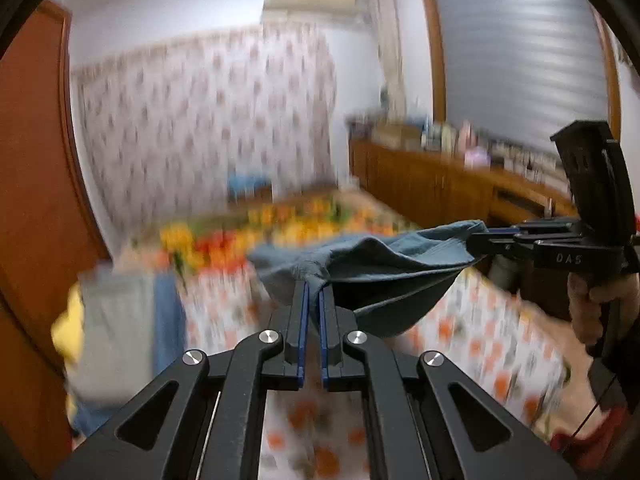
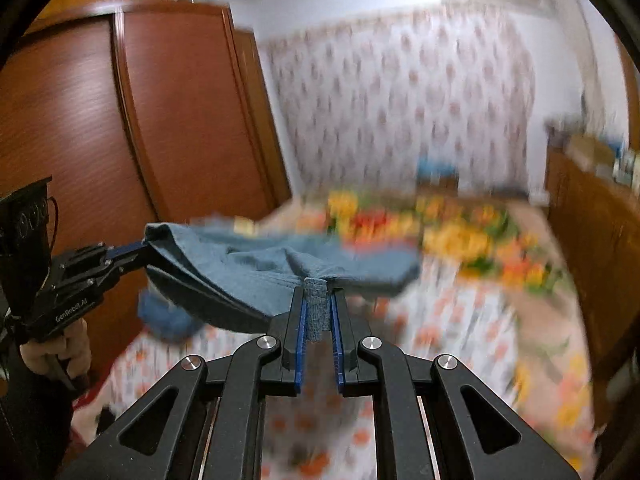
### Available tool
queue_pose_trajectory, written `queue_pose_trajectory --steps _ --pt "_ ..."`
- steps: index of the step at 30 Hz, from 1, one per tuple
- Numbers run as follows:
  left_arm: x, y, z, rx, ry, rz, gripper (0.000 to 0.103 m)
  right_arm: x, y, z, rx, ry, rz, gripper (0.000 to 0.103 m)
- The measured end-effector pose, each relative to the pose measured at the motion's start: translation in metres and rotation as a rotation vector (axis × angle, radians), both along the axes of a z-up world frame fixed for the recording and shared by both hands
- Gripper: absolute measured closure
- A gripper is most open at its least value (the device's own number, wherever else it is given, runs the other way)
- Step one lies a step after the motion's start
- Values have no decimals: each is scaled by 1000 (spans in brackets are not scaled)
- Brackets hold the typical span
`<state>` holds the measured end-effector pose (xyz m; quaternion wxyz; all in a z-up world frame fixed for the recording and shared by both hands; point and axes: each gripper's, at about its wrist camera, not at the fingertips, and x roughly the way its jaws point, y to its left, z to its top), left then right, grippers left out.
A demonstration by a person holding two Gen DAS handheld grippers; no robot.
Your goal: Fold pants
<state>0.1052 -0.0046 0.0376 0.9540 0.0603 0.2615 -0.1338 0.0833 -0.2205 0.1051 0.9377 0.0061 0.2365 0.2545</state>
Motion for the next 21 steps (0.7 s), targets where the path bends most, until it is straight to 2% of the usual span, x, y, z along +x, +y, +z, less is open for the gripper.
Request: queue_pose_trajectory --steps 3,6,9,11,12,14,21 --pt "-14 -1 -66 18 119 12 98 -2 13 -62 -42 115 1 92" --pt "-31 1 -110 11 192 20 98 -12 20 -93 -60 167 4 92" --pt "-43 1 -121 -8 216 22 97 -12 22 -93 -40 180 6 92" --pt "-48 5 -124 -3 205 40 98 -19 18 -94 -34 173 -5 92" --pt "-49 8 -123 -13 200 44 98 -10 12 -95 -32 173 -10 92" --pt "-48 14 -124 -35 205 47 98 -23 12 -98 -21 176 -9 92" --pt "-52 13 -125 -15 196 33 97 -9 6 -125 -24 197 -24 92"
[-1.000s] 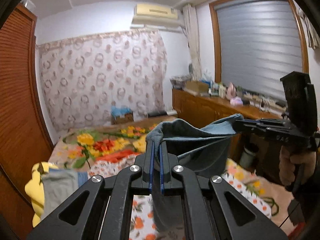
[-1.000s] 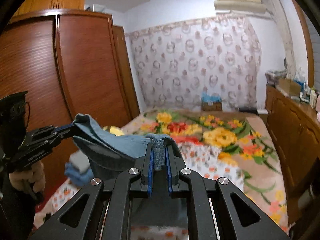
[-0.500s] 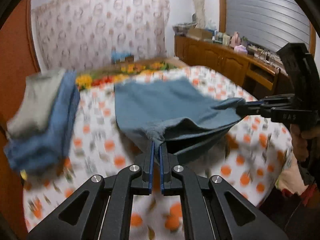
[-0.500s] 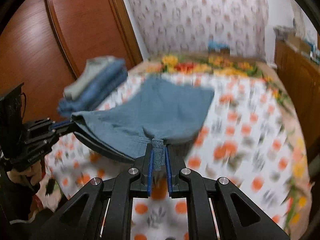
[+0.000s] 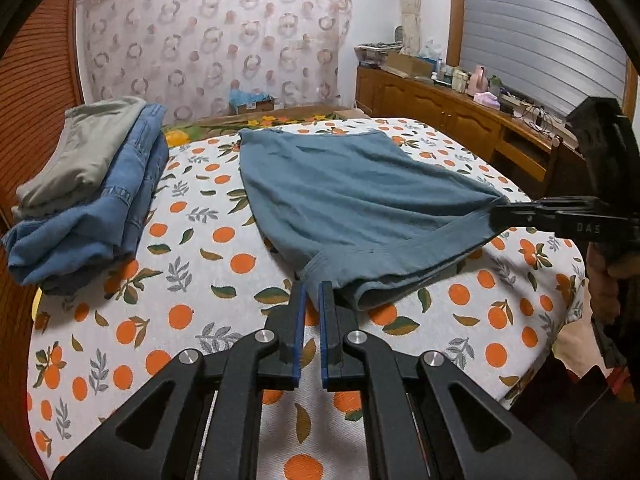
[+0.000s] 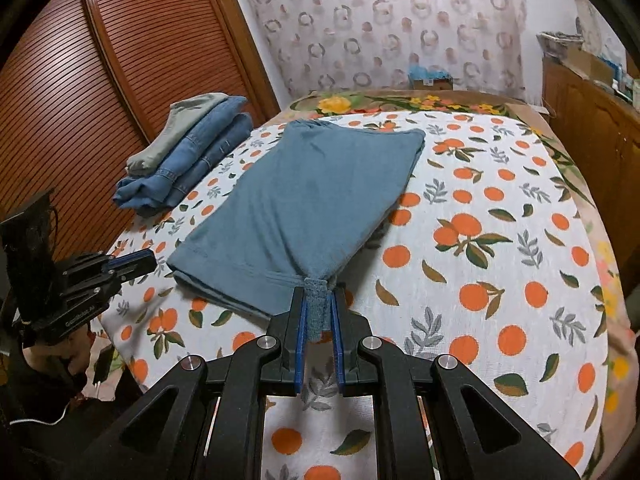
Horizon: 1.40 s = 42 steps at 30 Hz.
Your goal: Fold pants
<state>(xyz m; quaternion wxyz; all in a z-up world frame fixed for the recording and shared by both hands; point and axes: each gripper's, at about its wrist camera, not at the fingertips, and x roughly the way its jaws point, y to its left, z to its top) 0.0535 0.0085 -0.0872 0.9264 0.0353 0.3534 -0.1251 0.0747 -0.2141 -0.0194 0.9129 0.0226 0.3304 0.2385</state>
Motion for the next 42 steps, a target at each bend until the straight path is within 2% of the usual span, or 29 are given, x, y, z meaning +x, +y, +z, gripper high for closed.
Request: queue_pose_trajectory --steps 1,2,5,10,17,27,37,42 --pt "1 -1 0 1 1 -6 91 0 -1 -2 0 3 -2 92" --pt "2 -2 -1 -1 5 -13 80 1 -1 -2 0 6 -3 92" --pt "3 -4 -2 -9 7 -22 67 2 -1 -6 -1 16 -6 92" --pt "7 -3 3 -69 6 -17 66 3 -1 -10 -3 21 -9 92" --pt "25 -8 12 -86 -5 13 66 4 -1 -14 -9 17 -16 92" --pt "38 -10 -8 -60 84 36 66 2 -2 -17 -22 8 -18 92" --pt "34 -7 -26 -112 161 38 64 2 -3 -18 -36 4 -19 92" --pt "30 -7 -27 -129 148 41 64 3 -4 -19 -34 6 -20 92"
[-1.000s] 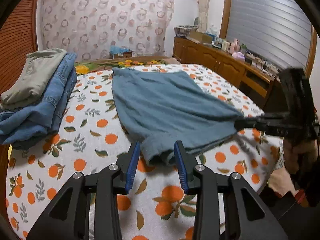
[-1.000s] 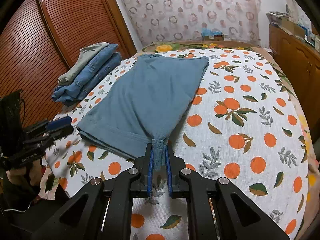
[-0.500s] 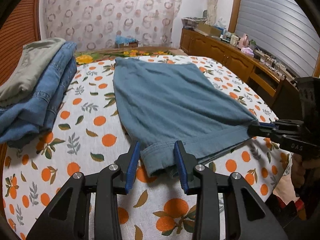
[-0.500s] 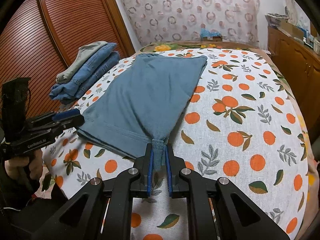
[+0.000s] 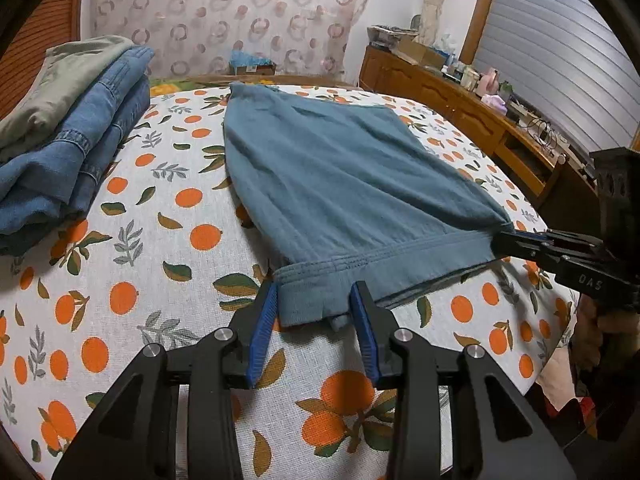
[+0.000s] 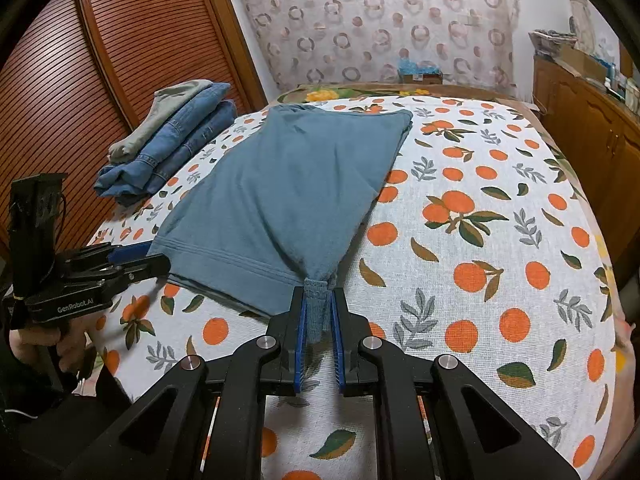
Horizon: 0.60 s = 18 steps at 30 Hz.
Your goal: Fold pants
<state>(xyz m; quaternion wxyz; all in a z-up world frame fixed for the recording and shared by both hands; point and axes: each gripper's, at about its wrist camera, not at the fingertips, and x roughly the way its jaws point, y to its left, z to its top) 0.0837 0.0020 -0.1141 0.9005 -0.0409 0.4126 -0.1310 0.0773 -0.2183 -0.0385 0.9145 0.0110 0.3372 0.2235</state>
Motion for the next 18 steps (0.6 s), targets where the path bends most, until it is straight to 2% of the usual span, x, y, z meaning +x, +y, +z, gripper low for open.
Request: queue_pose_trajectory --steps 3,7,11,18 --pt "1 0 0 -5 1 -1 66 0 -1 -1 3 1 0 92" --pt "0 0 2 -17 -6 -21 82 0 -1 -2 4 2 2 92" --pt "-4 -6 6 -1 -26 -42 91 0 -1 -3 1 -1 5 92" --pt "-26 -3 31 -61 -80 -72 93 -13 -5 9 33 -28 43 92"
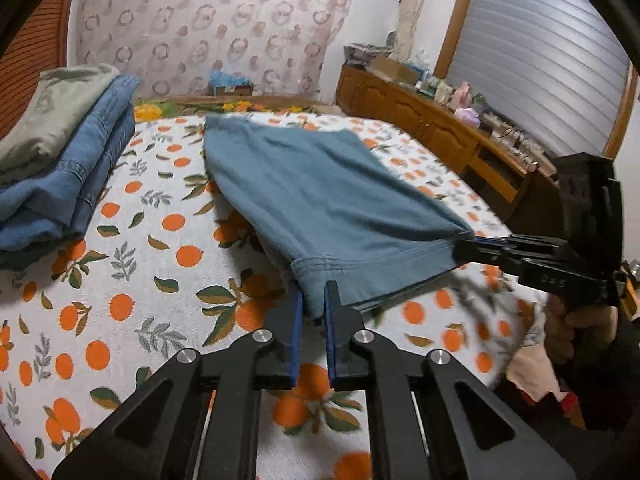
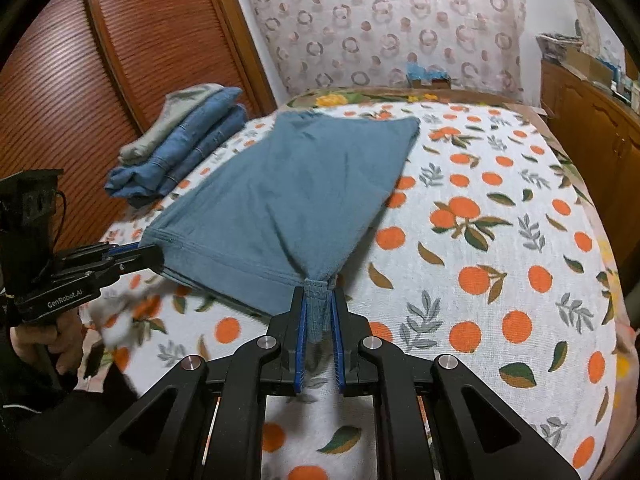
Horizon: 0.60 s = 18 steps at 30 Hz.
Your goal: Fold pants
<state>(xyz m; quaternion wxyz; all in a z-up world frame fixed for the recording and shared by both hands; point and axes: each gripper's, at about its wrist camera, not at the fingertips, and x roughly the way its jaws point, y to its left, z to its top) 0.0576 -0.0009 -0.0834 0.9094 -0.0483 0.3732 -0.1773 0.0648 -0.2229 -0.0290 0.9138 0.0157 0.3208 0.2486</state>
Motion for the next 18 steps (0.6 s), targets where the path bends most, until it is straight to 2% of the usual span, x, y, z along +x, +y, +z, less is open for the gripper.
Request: queue_pose_trajectory --steps 8,18 --pt "-31 10 33 -57 -55 -27 93 -33 -4 18 37 -33 50 92" --pt "-53 13 52 -60 -104 -48 93 -60 -12 35 61 -76 70 92"
